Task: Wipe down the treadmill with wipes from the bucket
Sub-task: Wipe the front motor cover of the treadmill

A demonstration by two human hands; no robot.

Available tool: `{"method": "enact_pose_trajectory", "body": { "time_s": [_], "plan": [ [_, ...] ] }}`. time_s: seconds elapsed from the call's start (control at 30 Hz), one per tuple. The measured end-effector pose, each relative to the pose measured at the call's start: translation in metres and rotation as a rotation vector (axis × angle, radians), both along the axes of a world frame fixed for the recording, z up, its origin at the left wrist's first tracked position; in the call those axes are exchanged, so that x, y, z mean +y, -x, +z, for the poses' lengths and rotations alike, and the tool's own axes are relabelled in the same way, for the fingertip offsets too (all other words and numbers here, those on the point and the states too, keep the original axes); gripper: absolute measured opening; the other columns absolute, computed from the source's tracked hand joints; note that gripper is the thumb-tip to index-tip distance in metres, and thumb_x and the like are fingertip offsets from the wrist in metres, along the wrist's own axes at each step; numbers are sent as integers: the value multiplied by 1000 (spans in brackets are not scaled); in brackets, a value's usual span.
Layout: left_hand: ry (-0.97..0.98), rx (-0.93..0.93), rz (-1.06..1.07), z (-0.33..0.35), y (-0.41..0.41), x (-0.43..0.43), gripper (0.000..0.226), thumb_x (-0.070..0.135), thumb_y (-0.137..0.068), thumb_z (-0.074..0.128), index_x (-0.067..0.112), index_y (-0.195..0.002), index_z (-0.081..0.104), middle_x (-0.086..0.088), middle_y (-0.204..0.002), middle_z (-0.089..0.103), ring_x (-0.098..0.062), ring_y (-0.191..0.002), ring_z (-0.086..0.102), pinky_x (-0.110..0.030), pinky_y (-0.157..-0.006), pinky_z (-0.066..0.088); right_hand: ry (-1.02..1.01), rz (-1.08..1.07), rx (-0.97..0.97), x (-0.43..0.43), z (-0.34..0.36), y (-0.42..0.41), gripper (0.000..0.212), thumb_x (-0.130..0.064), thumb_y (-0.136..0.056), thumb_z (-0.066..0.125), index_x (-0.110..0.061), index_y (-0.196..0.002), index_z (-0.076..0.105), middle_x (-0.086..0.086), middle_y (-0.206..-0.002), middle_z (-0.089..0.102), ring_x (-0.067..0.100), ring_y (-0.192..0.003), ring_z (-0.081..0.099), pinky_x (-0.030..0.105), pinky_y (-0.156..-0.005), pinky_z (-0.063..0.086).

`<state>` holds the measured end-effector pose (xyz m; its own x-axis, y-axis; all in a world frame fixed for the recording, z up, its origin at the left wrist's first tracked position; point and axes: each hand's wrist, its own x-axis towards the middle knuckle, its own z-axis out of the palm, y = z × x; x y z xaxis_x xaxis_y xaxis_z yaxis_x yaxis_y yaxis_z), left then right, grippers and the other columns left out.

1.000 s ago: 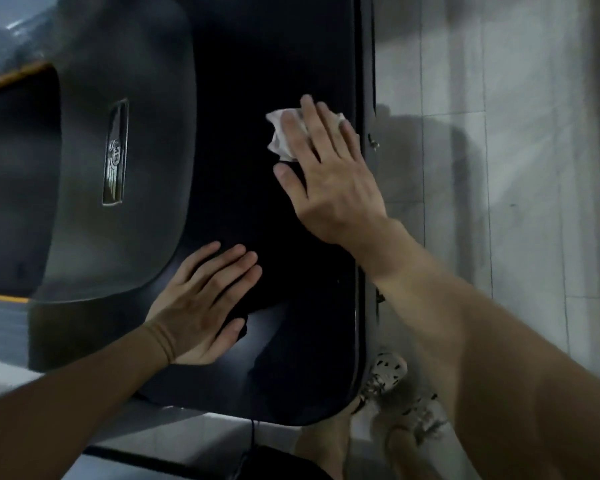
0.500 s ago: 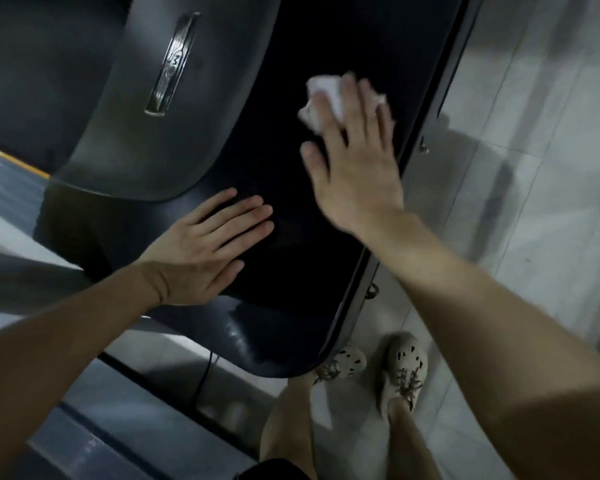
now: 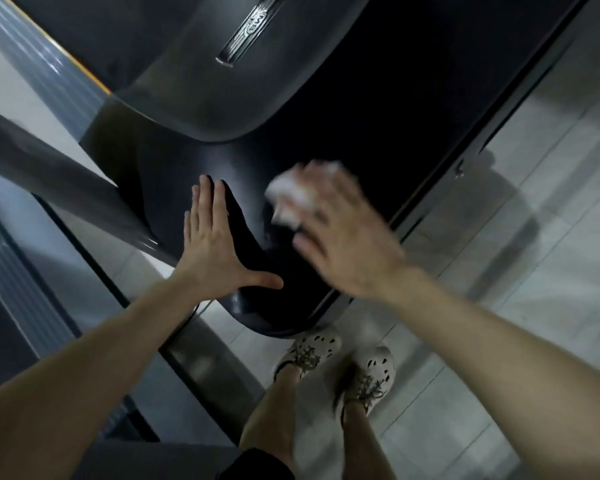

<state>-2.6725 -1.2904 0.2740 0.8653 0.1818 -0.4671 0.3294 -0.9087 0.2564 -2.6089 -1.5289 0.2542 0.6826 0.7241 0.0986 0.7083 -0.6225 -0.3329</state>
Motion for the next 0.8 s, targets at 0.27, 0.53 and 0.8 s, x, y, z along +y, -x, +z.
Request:
{"method": "enact_pose_trajectory", "body": {
  "time_s": [0.27,0.53,0.8],
  "plan": [
    [-25,-2,14,15,2,-8,185,106,-26,65,25,-166,-26,6,-172,-37,-13,-158,-33,-49,-135,-1,22,-428,2,-2,7,-104,61,-48,-112,24,-25,-169,23,12,-177,11,32,-164,8,52,-133,7],
    [-7,-58,5,14,8,-4,180,105,-33,66,24,-167,-23,3,-174,-32,-16,-160,-29,-50,-134,-2,62,296,-104,-2,-1,-20,54,-42,-115,36,-27,-167,31,5,-176,19,25,-164,11,48,-134,9],
    [-36,-30,17,18,5,-8,185,108,-26,64,24,-168,-21,1,-176,-28,-18,-162,-25,-53,-134,4,-34,-38,-8,-1,6,13,56,-43,-112,44,-23,-164,38,8,-176,20,34,-164,9,59,-130,11]
  ]
}}
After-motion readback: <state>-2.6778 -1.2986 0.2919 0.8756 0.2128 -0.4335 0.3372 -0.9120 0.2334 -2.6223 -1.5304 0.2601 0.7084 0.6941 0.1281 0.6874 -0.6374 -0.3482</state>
